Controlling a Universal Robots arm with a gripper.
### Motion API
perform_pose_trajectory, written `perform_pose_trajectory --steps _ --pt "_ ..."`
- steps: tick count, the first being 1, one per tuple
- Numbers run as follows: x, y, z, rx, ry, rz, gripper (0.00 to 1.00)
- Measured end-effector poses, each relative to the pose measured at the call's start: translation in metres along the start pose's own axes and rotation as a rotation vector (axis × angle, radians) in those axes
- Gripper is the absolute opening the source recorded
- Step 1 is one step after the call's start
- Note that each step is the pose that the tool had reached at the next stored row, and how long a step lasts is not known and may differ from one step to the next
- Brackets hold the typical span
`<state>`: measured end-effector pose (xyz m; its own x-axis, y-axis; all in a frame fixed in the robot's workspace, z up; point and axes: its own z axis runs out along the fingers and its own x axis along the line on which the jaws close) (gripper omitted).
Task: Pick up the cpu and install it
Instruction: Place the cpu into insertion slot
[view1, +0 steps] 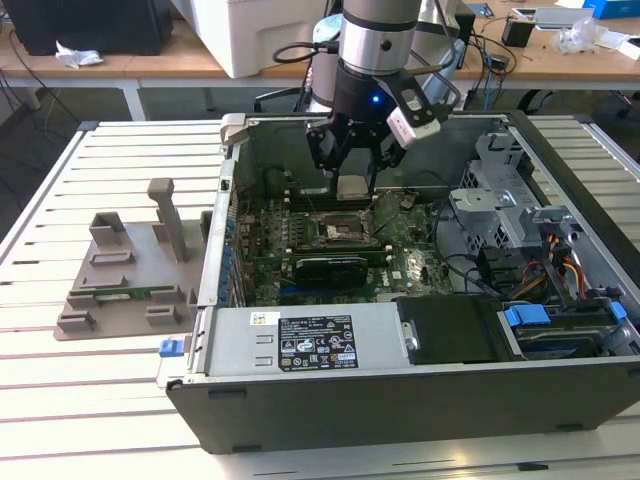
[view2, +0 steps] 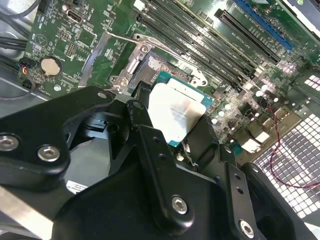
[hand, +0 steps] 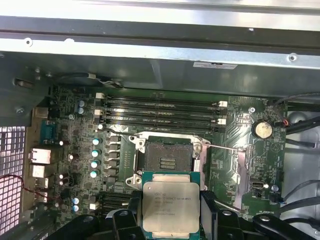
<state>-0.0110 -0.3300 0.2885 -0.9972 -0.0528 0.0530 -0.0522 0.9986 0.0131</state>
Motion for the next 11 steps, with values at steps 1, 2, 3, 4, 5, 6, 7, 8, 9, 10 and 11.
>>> perform_pose_trajectory --steps 1,2,3,4,5,6,7,8,9,10,11 --pt "0.0000 0.0000 0.0000 -0.0007 -0.0002 0.016 0.55" --pt "0.0000 0.0000 0.0000 -0.0014 -0.0004 0.030 0.55" --pt "0.0000 0.0000 0.0000 -0.0023 -0.0006 0.050 0.55" --pt "0.0000 0.0000 0.0000 -0.0029 -0.0008 0.063 0.55" --pt "0.0000 0.0000 0.0000 -0.0041 -0.0011 0.088 0.55" --pt "0.0000 0.0000 0.0001 -0.0051 -0.0014 0.108 0.55" --pt "0.0000 0.0000 0.0001 -0.0055 -0.0015 0.119 0.55" --pt "0.0000 0.0000 0.0002 -0.0077 -0.0021 0.168 0.55" --pt "0.0000 0.0000 0.0003 -0.0086 -0.0023 0.190 0.55" --pt "0.0000 0.0000 0.0003 -0.0095 -0.0026 0.212 0.55" --pt "0.0000 0.0000 0.0004 -0.0100 -0.0028 0.231 0.55"
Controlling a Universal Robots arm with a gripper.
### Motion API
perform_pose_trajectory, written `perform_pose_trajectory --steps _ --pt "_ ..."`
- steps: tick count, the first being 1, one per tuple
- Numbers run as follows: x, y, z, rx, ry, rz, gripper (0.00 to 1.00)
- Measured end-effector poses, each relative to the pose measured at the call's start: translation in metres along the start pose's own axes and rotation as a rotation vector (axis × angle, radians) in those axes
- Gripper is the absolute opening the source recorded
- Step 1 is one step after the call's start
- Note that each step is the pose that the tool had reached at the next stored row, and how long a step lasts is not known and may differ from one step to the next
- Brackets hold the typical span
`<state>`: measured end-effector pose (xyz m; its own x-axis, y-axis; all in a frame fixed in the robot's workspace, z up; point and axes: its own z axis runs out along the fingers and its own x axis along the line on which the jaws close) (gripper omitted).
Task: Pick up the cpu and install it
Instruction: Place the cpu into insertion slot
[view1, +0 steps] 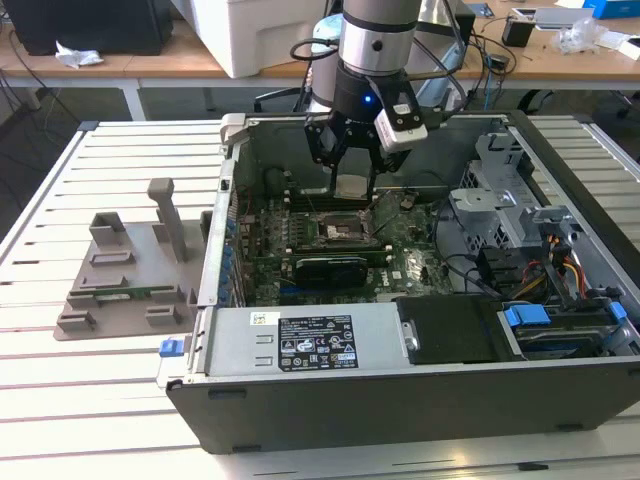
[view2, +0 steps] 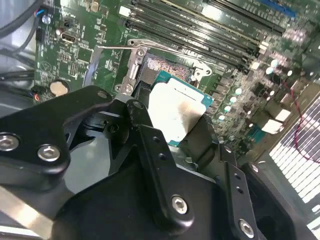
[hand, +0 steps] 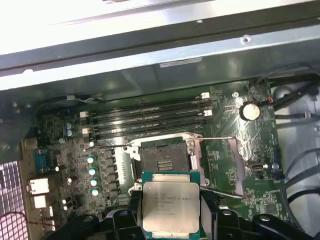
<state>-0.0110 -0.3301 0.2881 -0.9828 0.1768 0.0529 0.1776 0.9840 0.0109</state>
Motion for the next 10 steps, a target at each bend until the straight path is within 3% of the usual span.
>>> perform_pose_trajectory --steps 7,10 --pt "0.0000 0.0000 0.0003 -0.0019 -0.0019 0.104 0.55" --pt "0.0000 0.0000 0.0005 -0.0026 -0.0033 0.179 0.55"
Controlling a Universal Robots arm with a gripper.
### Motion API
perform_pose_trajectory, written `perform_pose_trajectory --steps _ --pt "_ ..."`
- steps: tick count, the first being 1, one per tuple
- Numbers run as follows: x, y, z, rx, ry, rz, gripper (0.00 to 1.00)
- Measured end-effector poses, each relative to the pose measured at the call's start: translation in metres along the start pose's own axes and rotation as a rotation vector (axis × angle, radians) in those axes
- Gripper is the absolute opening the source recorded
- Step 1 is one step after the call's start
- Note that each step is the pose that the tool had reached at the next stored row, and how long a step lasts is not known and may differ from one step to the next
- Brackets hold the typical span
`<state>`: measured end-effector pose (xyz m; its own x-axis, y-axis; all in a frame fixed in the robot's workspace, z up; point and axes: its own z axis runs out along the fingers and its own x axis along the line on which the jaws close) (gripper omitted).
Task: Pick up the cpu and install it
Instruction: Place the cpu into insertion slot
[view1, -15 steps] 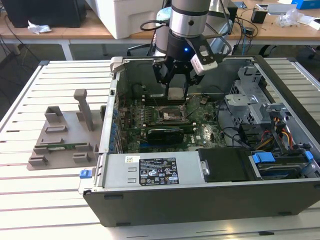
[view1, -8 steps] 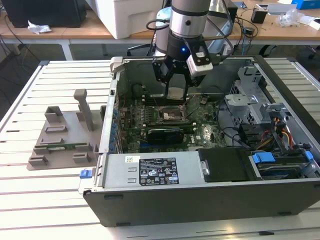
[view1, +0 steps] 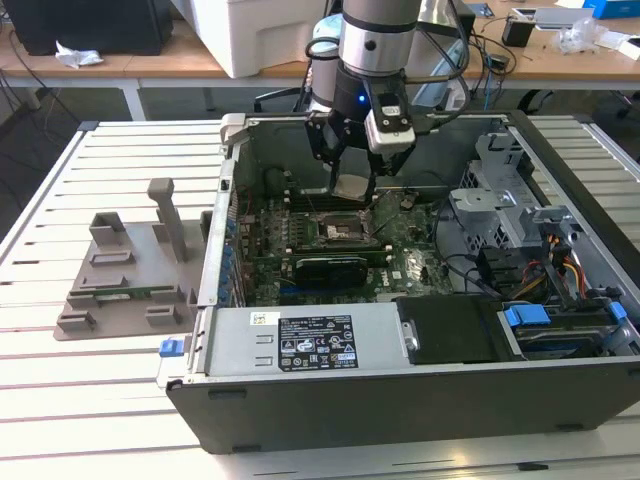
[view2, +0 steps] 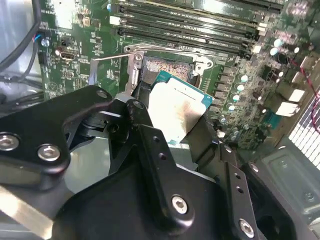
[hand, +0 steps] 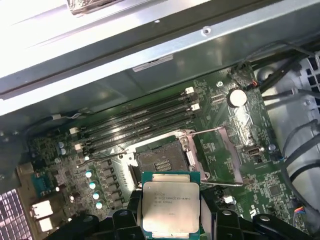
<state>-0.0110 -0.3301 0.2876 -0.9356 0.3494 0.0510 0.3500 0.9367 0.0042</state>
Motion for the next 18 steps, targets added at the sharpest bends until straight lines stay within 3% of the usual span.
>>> perform_pose_trajectory --steps 18 --pt "0.0000 0.0000 0.0004 0.0116 -0.0109 0.271 0.55"
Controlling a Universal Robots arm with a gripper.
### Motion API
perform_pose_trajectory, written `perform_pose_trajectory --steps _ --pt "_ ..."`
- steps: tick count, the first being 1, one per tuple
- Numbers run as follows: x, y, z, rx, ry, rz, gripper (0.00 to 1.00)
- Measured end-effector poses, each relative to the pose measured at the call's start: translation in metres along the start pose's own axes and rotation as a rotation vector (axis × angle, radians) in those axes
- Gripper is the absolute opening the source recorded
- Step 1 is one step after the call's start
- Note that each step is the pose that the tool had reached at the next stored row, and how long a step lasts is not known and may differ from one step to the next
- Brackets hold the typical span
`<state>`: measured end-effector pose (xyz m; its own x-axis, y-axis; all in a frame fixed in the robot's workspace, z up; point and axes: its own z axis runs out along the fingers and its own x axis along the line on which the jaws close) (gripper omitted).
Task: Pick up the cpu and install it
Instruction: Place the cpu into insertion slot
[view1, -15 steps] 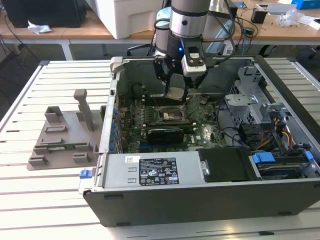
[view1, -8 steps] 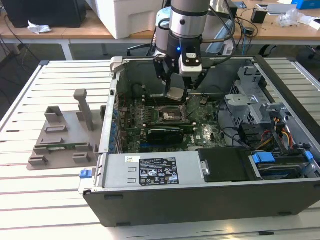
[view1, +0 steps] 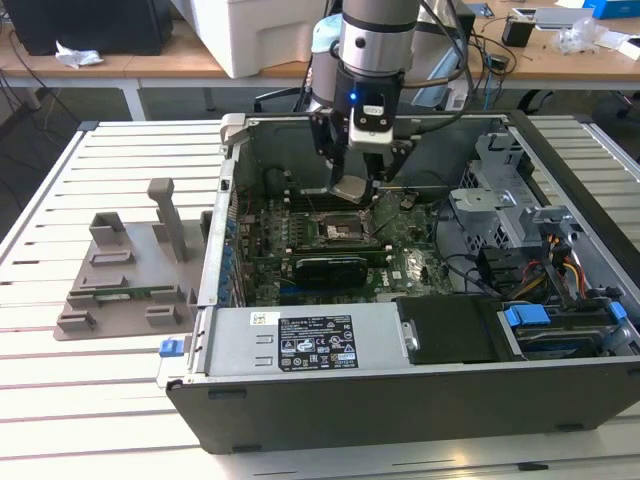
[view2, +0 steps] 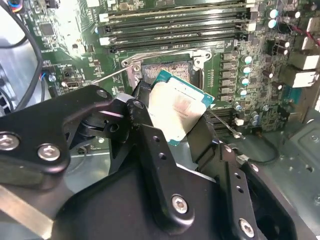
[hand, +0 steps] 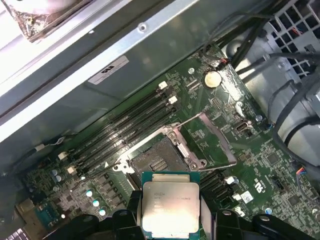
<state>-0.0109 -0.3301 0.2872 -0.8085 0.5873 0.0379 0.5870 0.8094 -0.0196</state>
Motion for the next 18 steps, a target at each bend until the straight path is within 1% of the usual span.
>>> perform_pose_trajectory --steps 4,6,9,10,14,16,18 --pt "0.0000 0.0000 0.0000 0.0008 -0.0010 0.049 0.55" --pt "0.0000 0.0000 0.0001 0.0011 -0.0015 0.089 0.55" --pt "0.0000 0.0000 0.0002 0.0013 -0.0019 0.129 0.55" --pt "0.0000 0.0000 0.0002 0.0015 -0.0023 0.162 0.55" --pt "0.0000 0.0000 0.0004 0.0024 -0.0036 0.221 0.55" --pt "0.0000 0.0000 0.0006 0.0038 -0.0051 0.261 0.55" --pt "0.0000 0.0000 0.0006 0.0049 -0.0062 0.285 0.55"
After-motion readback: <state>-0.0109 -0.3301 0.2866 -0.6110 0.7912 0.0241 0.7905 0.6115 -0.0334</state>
